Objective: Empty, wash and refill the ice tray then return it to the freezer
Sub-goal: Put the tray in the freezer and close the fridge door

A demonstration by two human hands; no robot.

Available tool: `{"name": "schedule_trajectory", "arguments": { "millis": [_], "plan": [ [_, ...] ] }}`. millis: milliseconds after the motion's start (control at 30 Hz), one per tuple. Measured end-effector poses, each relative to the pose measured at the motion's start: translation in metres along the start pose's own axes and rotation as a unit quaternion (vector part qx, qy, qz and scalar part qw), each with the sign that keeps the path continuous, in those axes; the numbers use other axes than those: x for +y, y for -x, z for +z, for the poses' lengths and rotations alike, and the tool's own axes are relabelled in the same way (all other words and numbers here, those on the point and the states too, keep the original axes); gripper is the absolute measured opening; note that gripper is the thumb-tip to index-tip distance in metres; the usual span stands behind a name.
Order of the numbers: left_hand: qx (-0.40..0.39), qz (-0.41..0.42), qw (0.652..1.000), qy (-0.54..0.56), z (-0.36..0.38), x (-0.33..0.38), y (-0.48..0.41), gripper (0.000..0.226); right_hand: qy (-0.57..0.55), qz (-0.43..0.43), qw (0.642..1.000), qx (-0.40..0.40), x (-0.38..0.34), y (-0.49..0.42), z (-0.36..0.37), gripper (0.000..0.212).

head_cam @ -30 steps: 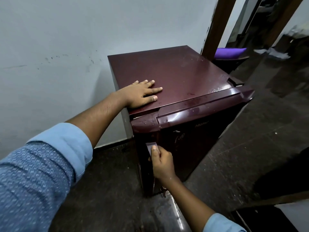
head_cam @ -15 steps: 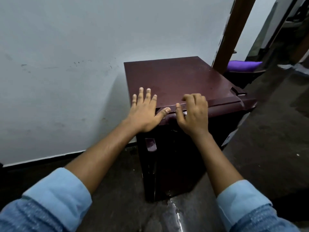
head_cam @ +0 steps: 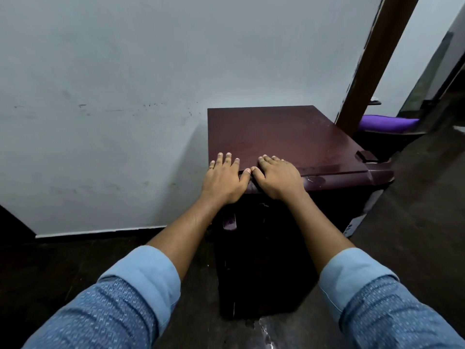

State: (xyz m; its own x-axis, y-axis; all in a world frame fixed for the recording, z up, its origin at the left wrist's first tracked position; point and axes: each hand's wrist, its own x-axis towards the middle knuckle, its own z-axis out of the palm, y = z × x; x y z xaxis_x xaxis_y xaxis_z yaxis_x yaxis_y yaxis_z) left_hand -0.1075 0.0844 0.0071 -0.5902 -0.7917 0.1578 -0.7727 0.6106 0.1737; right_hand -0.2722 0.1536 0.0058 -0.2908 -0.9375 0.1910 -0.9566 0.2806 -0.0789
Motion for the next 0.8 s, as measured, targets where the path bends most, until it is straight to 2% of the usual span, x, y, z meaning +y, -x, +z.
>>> {"name": "schedule_trajectory", "arguments": {
  "millis": [633,800],
  "plan": [
    [0.008,-0.017,1.0,-0.007,0.0,0.004,0.003,0.07,-0.012,-0.003,1.0,-0.011,-0.001,0.005,-0.005,0.072],
    [0.006,-0.004,1.0,-0.003,0.003,0.001,0.003,0.073,-0.035,0.005,0.998,0.048,-0.003,0.02,0.0,0.078]
  ]
}}
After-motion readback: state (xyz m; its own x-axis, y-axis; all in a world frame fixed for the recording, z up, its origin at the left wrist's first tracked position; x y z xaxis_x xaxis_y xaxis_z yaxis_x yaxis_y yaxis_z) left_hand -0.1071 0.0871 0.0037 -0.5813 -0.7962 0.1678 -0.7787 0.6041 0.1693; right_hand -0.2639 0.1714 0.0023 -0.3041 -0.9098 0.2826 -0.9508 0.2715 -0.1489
